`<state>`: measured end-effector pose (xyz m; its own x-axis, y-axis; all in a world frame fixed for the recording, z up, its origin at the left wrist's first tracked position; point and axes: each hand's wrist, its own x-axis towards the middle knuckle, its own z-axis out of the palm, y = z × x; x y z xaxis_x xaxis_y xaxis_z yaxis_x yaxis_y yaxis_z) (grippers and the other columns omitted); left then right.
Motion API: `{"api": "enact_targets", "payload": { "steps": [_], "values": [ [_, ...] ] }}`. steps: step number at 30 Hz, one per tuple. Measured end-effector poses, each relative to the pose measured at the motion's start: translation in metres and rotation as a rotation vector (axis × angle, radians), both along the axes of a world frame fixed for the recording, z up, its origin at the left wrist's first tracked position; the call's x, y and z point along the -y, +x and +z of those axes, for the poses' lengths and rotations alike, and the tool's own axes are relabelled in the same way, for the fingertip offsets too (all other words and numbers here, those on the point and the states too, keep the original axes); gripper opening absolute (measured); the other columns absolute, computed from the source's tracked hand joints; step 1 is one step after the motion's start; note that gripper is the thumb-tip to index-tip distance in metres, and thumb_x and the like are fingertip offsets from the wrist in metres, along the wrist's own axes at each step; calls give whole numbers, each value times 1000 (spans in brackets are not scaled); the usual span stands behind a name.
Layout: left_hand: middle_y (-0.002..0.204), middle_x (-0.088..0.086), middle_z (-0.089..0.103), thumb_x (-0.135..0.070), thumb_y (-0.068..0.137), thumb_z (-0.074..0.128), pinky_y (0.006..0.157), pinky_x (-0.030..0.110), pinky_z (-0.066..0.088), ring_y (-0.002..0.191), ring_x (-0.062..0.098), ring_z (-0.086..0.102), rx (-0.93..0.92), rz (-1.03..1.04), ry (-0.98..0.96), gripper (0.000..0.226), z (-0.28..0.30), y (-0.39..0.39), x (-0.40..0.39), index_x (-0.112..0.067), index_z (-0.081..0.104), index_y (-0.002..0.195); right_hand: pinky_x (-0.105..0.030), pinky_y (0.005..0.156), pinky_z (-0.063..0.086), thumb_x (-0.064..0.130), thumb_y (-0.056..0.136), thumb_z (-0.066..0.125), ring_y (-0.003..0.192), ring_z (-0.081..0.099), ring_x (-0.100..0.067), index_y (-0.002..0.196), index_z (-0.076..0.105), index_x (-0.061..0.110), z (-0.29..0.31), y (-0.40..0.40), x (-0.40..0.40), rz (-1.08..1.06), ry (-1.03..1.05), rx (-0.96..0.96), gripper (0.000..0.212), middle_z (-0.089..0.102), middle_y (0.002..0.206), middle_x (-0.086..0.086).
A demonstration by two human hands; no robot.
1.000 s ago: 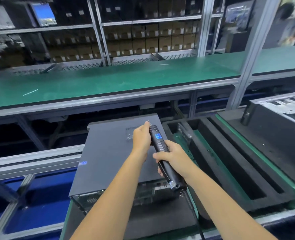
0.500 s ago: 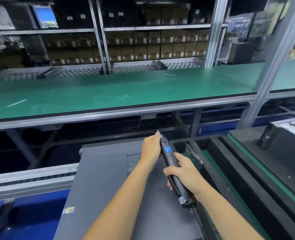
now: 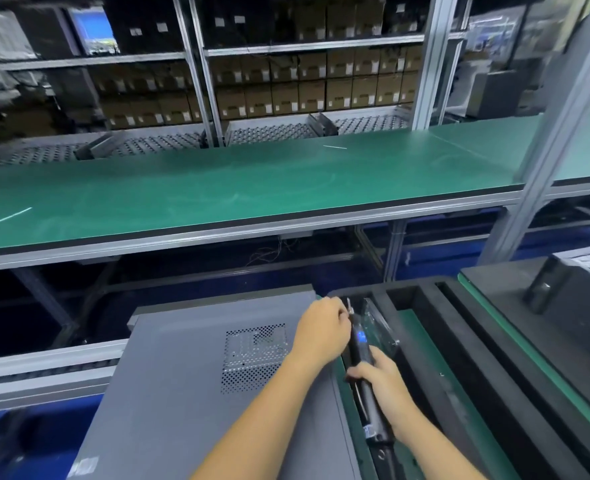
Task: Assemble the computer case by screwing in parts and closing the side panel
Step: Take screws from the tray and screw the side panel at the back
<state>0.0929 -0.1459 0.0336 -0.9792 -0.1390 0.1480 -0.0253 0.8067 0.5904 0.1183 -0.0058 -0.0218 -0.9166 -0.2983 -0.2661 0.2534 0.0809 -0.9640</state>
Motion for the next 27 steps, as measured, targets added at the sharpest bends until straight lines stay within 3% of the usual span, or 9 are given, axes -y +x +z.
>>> {"api": "enact_targets", "payload": {
  "steps": [3, 6, 11, 16, 19, 22, 27],
  "values": [
    [97, 0, 64, -18, 92, 40, 84, 37, 39, 92, 23, 52, 27, -91, -304, 22, -8, 2, -11, -16, 62, 91, -22, 63, 38, 10, 82, 63, 76, 54, -14, 89, 59, 11, -32, 3, 4, -26, 122, 25, 8, 59, 77, 4],
    [93, -2, 64, -17, 90, 39, 86, 38, 35, 90, 22, 49, 35, -101, -412, 24, -15, 6, -15, -16, 62, 88, -17, 52, 40, 1, 84, 61, 59, 60, -5, 81, 66, 8, -57, 7, 10, -2, 178, 48, 10, 66, 64, 5],
    [89, -1, 63, -20, 89, 40, 88, 38, 35, 87, 21, 49, -6, -101, -456, 23, -23, 10, -11, -17, 63, 88, -30, 63, 42, 6, 89, 60, 72, 59, -19, 81, 65, 9, -72, 7, 16, -9, 239, 76, 10, 68, 77, -8],
    [86, 0, 64, -21, 88, 40, 86, 38, 36, 84, 21, 50, -55, -89, -446, 24, -24, 12, -11, -16, 63, 86, -24, 65, 45, 11, 88, 63, 81, 61, -15, 88, 58, 26, -73, 8, 19, 31, 344, -50, 16, 67, 89, -1],
    [86, -1, 64, -21, 89, 40, 86, 37, 36, 84, 20, 49, -63, -83, -431, 23, -24, 14, -11, -16, 63, 86, -29, 65, 45, 16, 87, 66, 81, 60, -23, 87, 59, 16, -77, 12, 18, 20, 414, -117, 8, 65, 88, -7],
    [86, 0, 64, -20, 90, 41, 88, 37, 36, 84, 19, 49, -56, -81, -422, 23, -22, 14, -13, -16, 63, 85, -24, 62, 38, 21, 90, 64, 79, 50, -23, 85, 53, 9, -82, 15, 18, 68, 511, -178, 17, 48, 94, -7],
    [85, -1, 64, -18, 89, 41, 88, 36, 37, 84, 18, 49, -49, -81, -407, 22, -20, 16, -14, -15, 63, 84, -36, 80, 48, 32, 95, 57, 89, 52, -20, 87, 50, 16, -80, 15, 18, 105, 644, -235, 19, 46, 97, 0]
  ]
}}
